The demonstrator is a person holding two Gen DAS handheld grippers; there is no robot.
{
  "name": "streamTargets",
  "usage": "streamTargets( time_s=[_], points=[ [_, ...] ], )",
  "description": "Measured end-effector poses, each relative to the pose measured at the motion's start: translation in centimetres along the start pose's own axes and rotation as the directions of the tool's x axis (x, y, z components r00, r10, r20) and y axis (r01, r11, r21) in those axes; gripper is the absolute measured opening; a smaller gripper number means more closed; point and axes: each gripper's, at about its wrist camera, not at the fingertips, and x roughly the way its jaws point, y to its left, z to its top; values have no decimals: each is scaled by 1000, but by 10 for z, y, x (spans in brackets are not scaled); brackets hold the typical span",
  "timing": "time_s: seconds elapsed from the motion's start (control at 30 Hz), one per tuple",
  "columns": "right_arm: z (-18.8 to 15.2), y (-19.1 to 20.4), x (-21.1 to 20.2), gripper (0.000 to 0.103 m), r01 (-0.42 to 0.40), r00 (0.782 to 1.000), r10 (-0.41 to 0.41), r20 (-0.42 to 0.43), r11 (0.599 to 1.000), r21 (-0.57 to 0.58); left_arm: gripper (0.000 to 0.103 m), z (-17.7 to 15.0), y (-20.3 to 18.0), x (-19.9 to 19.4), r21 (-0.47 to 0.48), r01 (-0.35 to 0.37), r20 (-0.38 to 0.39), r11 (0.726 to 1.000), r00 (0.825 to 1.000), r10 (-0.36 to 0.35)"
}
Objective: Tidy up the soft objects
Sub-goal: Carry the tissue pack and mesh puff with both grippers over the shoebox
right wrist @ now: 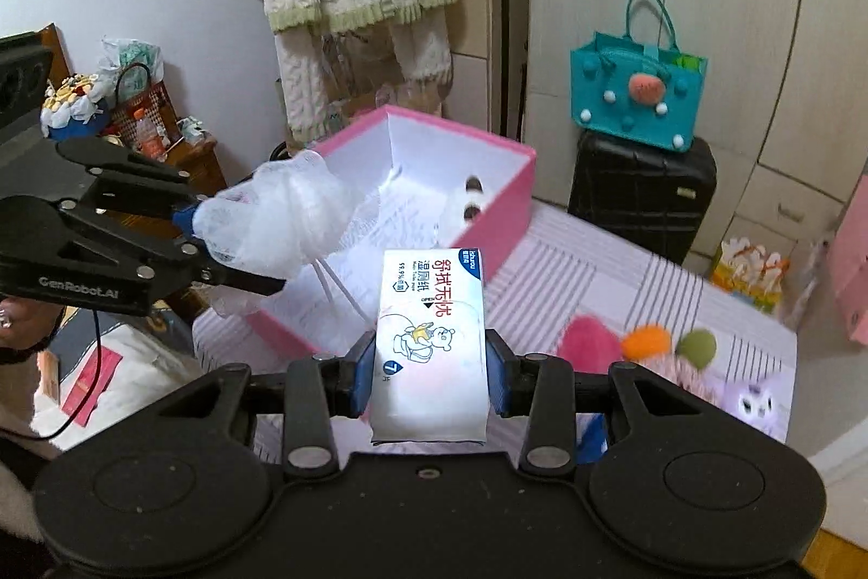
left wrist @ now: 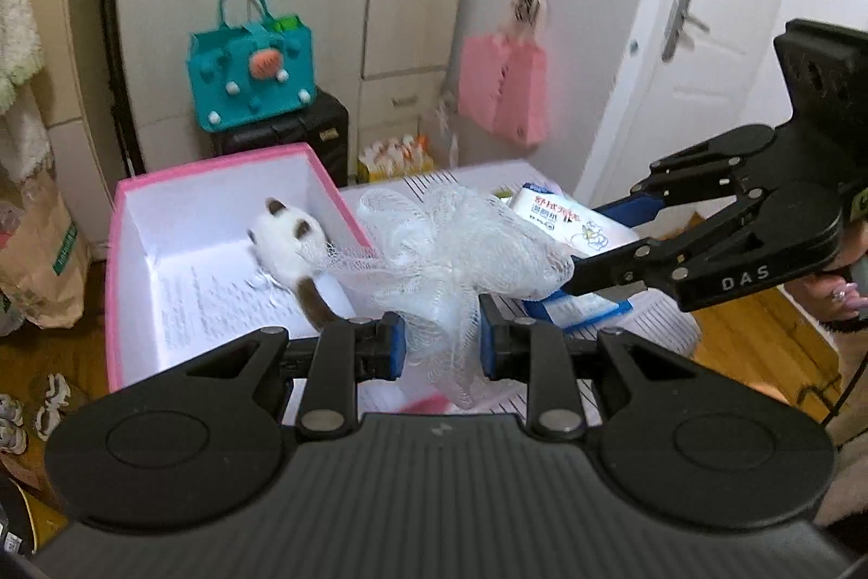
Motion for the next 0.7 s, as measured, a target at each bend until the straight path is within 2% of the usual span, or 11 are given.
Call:
streamTargets(
  time_s=[0.1, 0.2, 0.3, 0.4, 0.47, 0.53, 0.63, 0.7],
  points=[
    [15, 6, 12, 45, -5, 1000, 5, 7, 1000, -21, 24, 5, 15, -9, -13, -23, 48, 1000, 999, 23],
    [27, 21, 24, 45, 40, 998, -37, 42, 995, -90, 24, 9, 31, -12, -30, -64, 90, 997, 994, 67],
    [41, 24, 36, 45, 10, 999, -5, 45, 994, -108, 24, 15, 52, -8, -73, -113, 110, 991, 987, 120],
    [58, 23, 48, 45, -12, 999, 18, 47, 993, -120, 24, 24, 71, 0, -103, -180, 126, 978, 973, 193],
    [66, 21, 59, 45, -26, 999, 31, 38, 992, -125, 24, 31, 79, 6, -96, -244, 138, 965, 957, 255],
    [70, 21, 74, 45, -20, 999, 24, 29, 989, -144, 24, 37, 90, 17, -104, -272, 125, 957, 951, 284],
    [76, 23, 99, 45, 7, 1000, -4, 15, 982, -190, 24, 45, 109, 38, -131, -243, 72, 961, 965, 254],
    [77, 23, 118, 45, 14, 1000, -12, 7, 975, -223, 24, 50, 120, 57, -147, -245, 25, 958, 968, 252]
  ],
)
